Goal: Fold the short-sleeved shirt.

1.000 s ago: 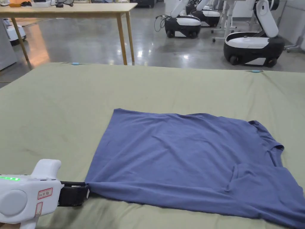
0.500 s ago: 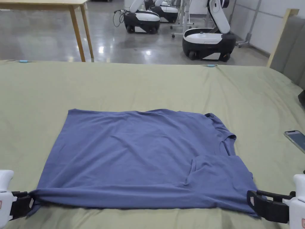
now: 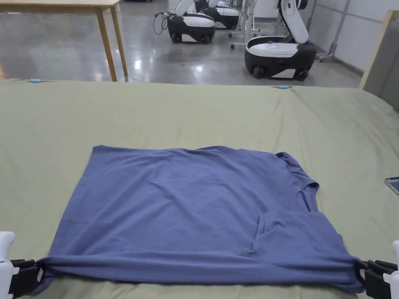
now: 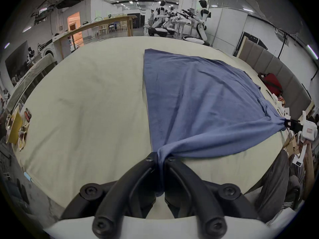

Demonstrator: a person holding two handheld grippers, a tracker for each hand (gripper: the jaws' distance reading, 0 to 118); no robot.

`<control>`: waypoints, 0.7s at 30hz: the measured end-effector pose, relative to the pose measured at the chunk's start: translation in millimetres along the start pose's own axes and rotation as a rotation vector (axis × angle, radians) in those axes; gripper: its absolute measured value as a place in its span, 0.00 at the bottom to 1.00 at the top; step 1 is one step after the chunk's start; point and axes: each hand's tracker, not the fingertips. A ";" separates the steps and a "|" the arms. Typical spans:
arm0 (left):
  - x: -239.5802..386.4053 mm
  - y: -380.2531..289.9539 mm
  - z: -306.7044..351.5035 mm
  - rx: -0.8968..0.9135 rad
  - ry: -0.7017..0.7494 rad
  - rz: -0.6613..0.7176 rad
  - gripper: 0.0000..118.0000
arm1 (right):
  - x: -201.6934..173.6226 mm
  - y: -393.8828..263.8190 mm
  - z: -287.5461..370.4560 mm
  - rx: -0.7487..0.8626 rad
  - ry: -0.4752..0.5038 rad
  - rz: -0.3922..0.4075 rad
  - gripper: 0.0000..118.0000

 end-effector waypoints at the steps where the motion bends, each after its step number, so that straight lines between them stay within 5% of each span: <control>1: -0.4 0.7 -0.7 0.000 0.000 -0.002 0.04 | -0.3 2.0 -1.0 0.006 -0.002 0.000 0.02; 21: -1.8 122.9 -40.2 0.054 -0.001 -0.026 0.04 | -1.7 129.4 -70.6 0.048 -0.028 0.056 0.02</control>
